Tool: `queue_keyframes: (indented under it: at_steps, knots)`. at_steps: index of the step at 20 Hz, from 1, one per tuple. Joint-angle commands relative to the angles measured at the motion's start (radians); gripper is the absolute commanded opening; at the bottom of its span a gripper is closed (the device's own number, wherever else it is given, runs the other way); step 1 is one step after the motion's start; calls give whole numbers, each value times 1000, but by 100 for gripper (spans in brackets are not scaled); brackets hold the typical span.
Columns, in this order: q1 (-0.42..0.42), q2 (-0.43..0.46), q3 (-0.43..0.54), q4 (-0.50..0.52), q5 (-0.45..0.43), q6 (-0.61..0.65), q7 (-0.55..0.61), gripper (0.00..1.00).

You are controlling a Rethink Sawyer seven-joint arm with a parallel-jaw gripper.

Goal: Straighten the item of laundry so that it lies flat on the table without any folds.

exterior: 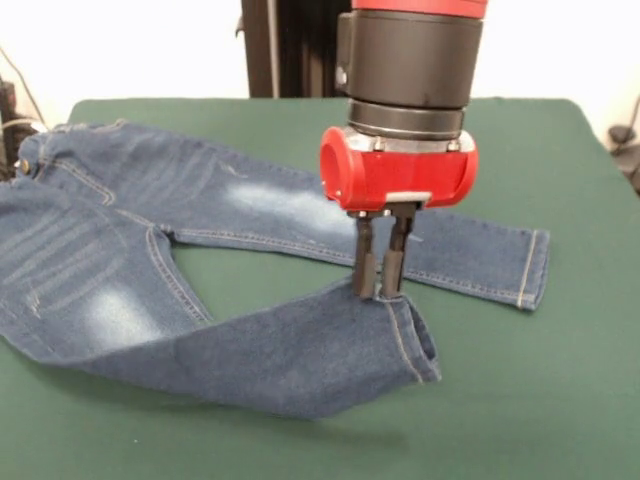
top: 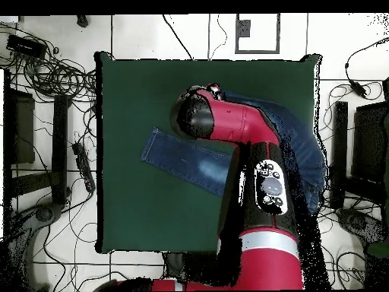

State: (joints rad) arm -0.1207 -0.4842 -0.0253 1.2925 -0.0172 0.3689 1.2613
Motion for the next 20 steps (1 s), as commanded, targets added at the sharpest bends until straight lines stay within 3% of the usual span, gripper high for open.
queue_keyframes:
  at_steps: [1, 9, 20]
  knots:
    - [40, 59, 4, -29, 20, 120, 197, 100]
    - [35, 53, 16, -34, -17, 43, 150, 100]
    - [33, 77, 11, -87, -13, 115, 134, 100]
